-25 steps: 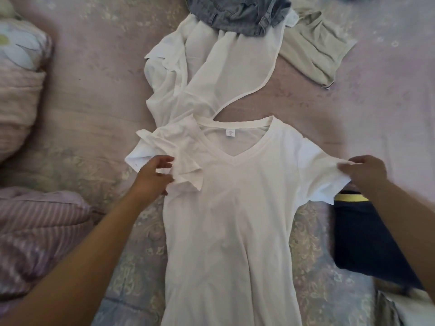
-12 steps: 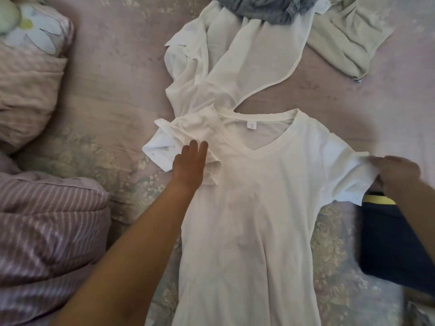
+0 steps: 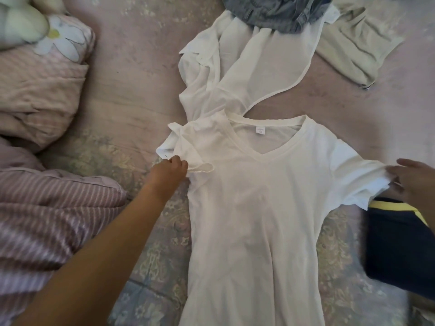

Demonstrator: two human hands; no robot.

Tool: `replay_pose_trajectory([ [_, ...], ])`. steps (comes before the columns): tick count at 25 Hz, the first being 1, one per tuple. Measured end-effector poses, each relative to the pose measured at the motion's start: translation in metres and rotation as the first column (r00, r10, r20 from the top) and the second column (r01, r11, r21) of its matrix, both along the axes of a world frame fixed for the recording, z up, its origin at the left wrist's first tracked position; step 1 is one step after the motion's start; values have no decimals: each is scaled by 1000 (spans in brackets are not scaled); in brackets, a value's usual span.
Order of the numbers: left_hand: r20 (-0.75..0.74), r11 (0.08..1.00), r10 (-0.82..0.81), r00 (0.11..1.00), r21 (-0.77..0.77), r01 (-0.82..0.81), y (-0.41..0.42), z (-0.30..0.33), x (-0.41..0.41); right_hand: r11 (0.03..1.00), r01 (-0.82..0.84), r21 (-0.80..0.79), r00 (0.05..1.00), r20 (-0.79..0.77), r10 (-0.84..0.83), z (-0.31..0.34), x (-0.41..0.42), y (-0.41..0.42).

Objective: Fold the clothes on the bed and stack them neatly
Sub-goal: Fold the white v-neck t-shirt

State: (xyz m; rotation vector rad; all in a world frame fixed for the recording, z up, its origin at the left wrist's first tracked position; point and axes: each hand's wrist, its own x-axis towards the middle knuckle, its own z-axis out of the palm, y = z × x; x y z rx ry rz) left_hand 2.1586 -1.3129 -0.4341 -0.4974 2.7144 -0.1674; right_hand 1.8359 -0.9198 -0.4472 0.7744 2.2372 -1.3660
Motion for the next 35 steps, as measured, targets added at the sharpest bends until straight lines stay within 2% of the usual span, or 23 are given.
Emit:
replay_pose_trajectory([
  [1,-85,968,243,966,82,-236,-7,-3,-2,1000,-2,10,1000,3,2,-1,2,-2],
  [2,-170,802,587,792,254,-540,-13,-4,-6,1000,-6,31,1000,7,6,-2,4,-4],
  [3,-223,499,866,447,419,-759,-20,-4,-10,998,-13,56,1000,11,12,-4,5,-6],
  [4,-172,157,983,72,552,-819,-30,-6,-12,996,-22,86,1000,12,21,-6,6,-7],
  [5,-64,-125,973,-223,664,-738,-39,-9,-12,992,-30,121,999,17,29,-7,8,-8],
  [6,37,-287,924,-381,724,-627,-44,-10,-12,987,-40,155,999,18,38,-7,9,-8],
  [7,72,-327,910,-408,730,-601,-45,-12,-15,981,-59,186,998,12,58,-8,10,-8],
  [9,-84,-135,960,-268,700,-702,-33,-12,-20,945,-158,286,986,0,165,-9,17,-10],
  [12,-294,249,953,68,639,-728,7,-20,-25,794,-334,509,935,74,346,-9,30,-12],
  [13,-274,259,957,99,645,-719,19,-23,-24,748,-387,539,914,117,389,-9,34,-13],
  [15,-149,128,988,38,660,-741,27,-30,-18,698,-491,521,863,183,470,-8,37,-13],
  [17,-26,54,998,50,666,-744,24,-37,-9,697,-527,486,842,190,505,-6,36,-11],
  [21,-78,162,986,145,620,-768,17,-44,8,708,-519,479,844,156,513,-2,28,-3],
  [23,-115,137,989,90,528,-838,22,-46,17,570,-558,603,804,222,553,-1,29,-5],
  [24,-126,104,991,49,484,-869,29,-45,19,418,-589,692,750,274,602,-1,35,-10],
  [25,-181,177,978,108,428,-886,40,-45,19,248,-592,767,674,302,675,0,47,-17],
  [26,-265,378,918,294,368,-849,54,-45,18,125,-559,820,564,266,782,-4,62,-28],
  [27,-356,633,770,529,329,-701,73,-49,15,96,-530,843,427,168,888,-11,83,-38],
  [28,-443,851,526,727,285,-442,95,-56,13,122,-545,829,287,48,957,-19,107,-47],
  [29,-505,960,258,824,229,-160,115,-63,16,129,-594,794,150,-48,988,-27,134,-56],
  [30,-544,985,58,837,168,41,129,-70,22,93,-655,750,48,-82,995,-34,160,-61],
  [32,-590,981,-62,805,111,156,149,-83,46,68,-689,722,29,-66,997,-51,207,-50],
  [35,-591,986,-13,806,127,108,178,-90,109,276,-631,725,289,-111,951,-59,267,-4],
])
